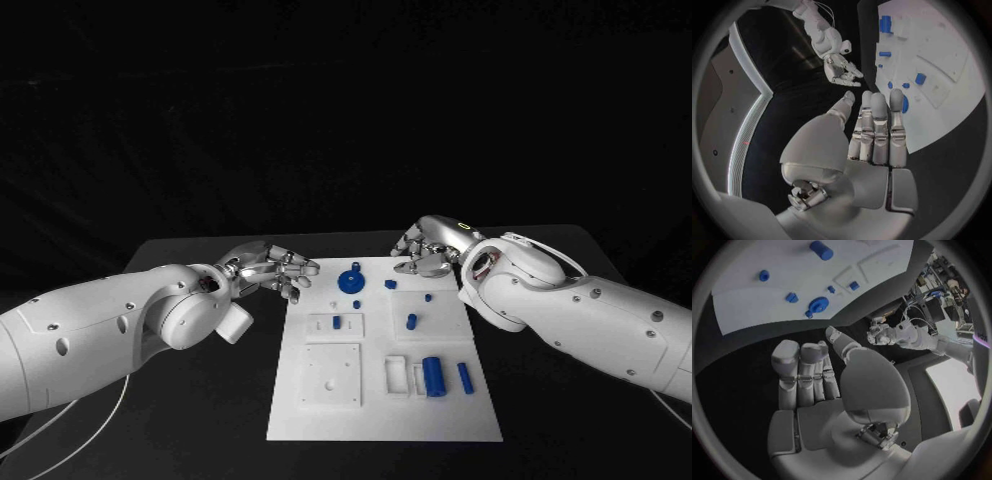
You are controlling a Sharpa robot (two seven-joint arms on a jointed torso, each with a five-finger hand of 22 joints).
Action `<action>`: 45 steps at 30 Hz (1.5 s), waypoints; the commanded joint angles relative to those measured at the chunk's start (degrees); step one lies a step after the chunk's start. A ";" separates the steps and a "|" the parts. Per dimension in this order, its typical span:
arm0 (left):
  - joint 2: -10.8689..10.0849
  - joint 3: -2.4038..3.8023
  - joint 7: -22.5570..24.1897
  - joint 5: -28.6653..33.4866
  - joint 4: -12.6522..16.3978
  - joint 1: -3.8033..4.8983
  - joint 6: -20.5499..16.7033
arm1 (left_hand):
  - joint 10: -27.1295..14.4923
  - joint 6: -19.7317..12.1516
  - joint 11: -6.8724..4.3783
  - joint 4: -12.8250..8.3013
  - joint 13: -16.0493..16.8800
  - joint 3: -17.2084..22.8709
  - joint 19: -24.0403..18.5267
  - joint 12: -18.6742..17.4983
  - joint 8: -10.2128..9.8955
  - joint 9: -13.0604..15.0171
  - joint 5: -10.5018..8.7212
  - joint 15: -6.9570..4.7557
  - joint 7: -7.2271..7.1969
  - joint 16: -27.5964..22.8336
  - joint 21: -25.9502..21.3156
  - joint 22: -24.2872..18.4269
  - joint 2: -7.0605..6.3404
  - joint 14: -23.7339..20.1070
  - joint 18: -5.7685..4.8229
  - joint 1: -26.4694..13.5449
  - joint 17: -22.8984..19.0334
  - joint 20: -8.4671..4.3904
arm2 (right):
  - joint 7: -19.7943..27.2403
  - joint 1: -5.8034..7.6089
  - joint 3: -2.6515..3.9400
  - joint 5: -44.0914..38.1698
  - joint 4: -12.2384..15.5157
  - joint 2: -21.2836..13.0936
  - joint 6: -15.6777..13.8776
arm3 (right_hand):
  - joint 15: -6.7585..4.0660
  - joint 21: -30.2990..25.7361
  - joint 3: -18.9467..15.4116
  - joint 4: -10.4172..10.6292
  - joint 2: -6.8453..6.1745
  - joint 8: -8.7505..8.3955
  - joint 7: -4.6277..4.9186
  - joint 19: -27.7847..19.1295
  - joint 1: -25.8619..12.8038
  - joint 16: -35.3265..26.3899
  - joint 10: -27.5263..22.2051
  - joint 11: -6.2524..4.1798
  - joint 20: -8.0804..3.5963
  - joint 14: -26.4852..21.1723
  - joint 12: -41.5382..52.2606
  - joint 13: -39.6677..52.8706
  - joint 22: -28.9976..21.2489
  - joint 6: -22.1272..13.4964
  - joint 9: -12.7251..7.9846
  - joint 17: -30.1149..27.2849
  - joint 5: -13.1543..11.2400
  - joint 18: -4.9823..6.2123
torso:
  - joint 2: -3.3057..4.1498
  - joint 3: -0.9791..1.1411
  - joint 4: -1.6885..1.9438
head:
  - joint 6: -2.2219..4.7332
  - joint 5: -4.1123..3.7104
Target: Assemble the parts on the task board
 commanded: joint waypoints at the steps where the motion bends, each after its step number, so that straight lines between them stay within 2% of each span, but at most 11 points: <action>1: -0.12 0.03 3.45 2.41 0.45 0.04 -3.20 | 0.17 0.73 0.02 -0.85 -1.35 0.23 0.40 -0.77 0.56 -1.35 0.11 0.38 -0.05 -0.41 -0.45 0.40 0.43 0.14 0.97 1.23 0.14 0.07 | -2.00 0.20 0.05 -5.36 -0.90 0.49 3.25 | 0.41 0.17 0.80 -0.02 -0.41 -0.32 -0.21 1.98 -0.17 0.01 0.09 0.30 0.27 -0.08 0.11 -0.03 6.07 -0.19 -0.04 -0.09 -0.22 -0.20 | 0.05 0.01 0.07 | 0.17 -0.15; 9: -0.27 0.02 4.23 2.50 0.78 0.04 -3.97 | 0.46 1.54 0.01 -2.41 -2.28 0.55 0.50 -2.01 1.29 -4.17 0.39 0.32 -0.04 -0.48 -0.81 1.95 1.17 0.21 1.11 2.84 0.41 0.02 | -4.53 0.84 -0.03 -10.12 -4.05 1.96 4.20 | 0.44 0.07 2.86 -0.25 -1.02 -0.32 -0.13 1.87 -0.32 -0.10 -0.09 0.33 0.30 -0.15 -0.03 -0.32 6.02 -0.50 -0.05 -0.25 -1.77 -0.24 | -0.02 0.05 -0.05 | 0.45 -0.28; 11: -0.29 0.02 4.36 2.45 0.84 0.04 -4.16 | 0.81 1.64 -0.06 -3.10 -2.23 0.32 0.74 -2.57 1.90 -6.37 0.37 0.44 0.03 -0.56 -1.46 3.67 1.57 0.28 1.21 2.76 0.70 0.00 | -5.01 0.92 -0.13 -10.85 -4.72 2.41 4.29 | 0.44 0.06 2.93 -0.23 -1.11 -0.33 -0.12 1.85 -0.37 -0.15 -0.09 0.35 0.29 -0.18 -0.02 -0.32 6.02 -0.56 -0.05 -0.30 -1.97 -0.27 | 0.00 0.08 -0.01 | 0.49 -0.33; 14: -0.33 0.02 4.52 2.27 0.94 0.04 -4.38 | 0.67 1.55 0.03 -3.05 -2.26 0.21 0.74 -2.64 1.99 -6.14 0.45 0.36 -0.05 -0.63 -1.82 3.78 1.52 0.27 1.19 2.65 0.71 0.07 | -6.02 0.98 -0.42 -11.56 -5.43 3.13 4.25 | 0.48 0.07 2.41 0.33 -1.58 -0.33 -0.08 1.88 -1.21 0.00 -0.09 0.40 0.30 -0.10 -0.05 -0.40 6.01 -0.98 -0.05 -0.20 -2.26 -0.26 | -0.01 0.15 0.01 | 0.44 -0.34; 17: -0.35 0.02 4.72 2.13 1.09 0.04 -4.53 | 0.52 1.40 0.09 -2.93 -2.27 0.01 0.82 -2.72 2.00 -6.13 0.42 0.42 -0.02 -0.69 -2.10 3.87 1.36 0.24 1.18 2.44 0.71 0.10 | -7.52 1.02 -1.05 -12.21 -6.35 4.17 4.15 | 0.57 0.16 0.77 1.40 -2.14 -0.31 -0.06 1.95 -2.32 0.11 -0.02 0.49 0.36 -0.03 -0.14 -0.56 6.01 -1.59 -0.04 -0.14 -3.39 -0.24 | 0.00 0.15 0.03 | 0.46 -0.39; 24: -0.26 0.02 5.18 1.88 1.39 0.04 -4.68 | 0.06 0.95 0.33 -2.46 -2.32 -0.93 1.09 -2.96 2.00 -6.13 0.35 0.58 0.10 -0.85 -2.92 3.91 0.68 0.20 1.20 1.89 0.71 0.25 | -10.52 1.05 -2.53 -13.23 -9.53 7.19 3.98 | 0.65 0.13 -4.06 4.92 -2.43 -0.29 0.01 2.14 -1.69 0.28 0.05 0.60 0.48 0.05 -0.21 -0.87 6.03 -2.24 -0.01 -0.11 -4.38 -0.12 | -0.03 0.07 0.20 | 0.36 -0.54; 32: -0.29 0.02 5.40 1.51 1.92 0.03 -4.62 | -0.06 0.66 0.44 -2.16 -2.29 -1.58 1.59 -3.28 2.25 -6.08 0.36 0.67 0.16 -0.90 -4.02 4.18 0.67 0.27 1.33 2.08 0.78 0.38 | -12.59 1.05 -4.39 -13.62 -13.07 10.16 5.00 | 0.63 0.14 -4.53 5.67 -2.67 -0.27 -0.12 2.19 -1.84 0.46 0.11 0.58 0.48 0.04 0.04 -0.73 6.05 -1.92 0.02 0.04 -4.61 -0.16 | 0.10 -0.01 0.64 | 0.14 -0.84; 37: -0.36 0.02 5.43 1.35 2.16 0.03 -4.64 | -0.08 0.47 0.46 -2.05 -2.29 -1.92 1.96 -3.41 2.39 -6.09 0.38 0.69 0.18 -0.93 -4.74 4.45 0.68 0.29 1.36 2.23 0.82 0.41 | -13.16 1.04 -5.06 -13.82 -14.65 11.26 5.23 | 0.56 0.65 -4.14 5.56 -2.52 -0.28 -0.28 2.28 -1.36 0.90 0.23 0.48 0.42 0.10 0.31 -0.52 6.18 -1.28 0.03 0.44 -5.01 -0.29 | 0.15 -0.05 0.79 | 0.10 -1.01; 45: -0.42 0.02 5.44 1.19 2.46 0.03 -4.62 | -0.08 0.47 0.46 -2.05 -2.29 -1.92 1.96 -3.41 2.39 -6.09 0.38 0.69 0.18 -0.93 -4.74 4.45 0.68 0.29 1.36 2.23 0.82 0.41 | -13.13 1.04 -5.47 -14.00 -16.62 12.28 4.56 | 0.47 1.15 -2.93 4.88 -2.59 -0.34 -0.39 2.27 -1.13 1.37 0.41 0.41 0.28 0.06 0.70 -0.17 6.27 -0.80 0.01 1.00 -5.44 -0.40 | 0.23 -0.21 1.05 | 0.01 -1.16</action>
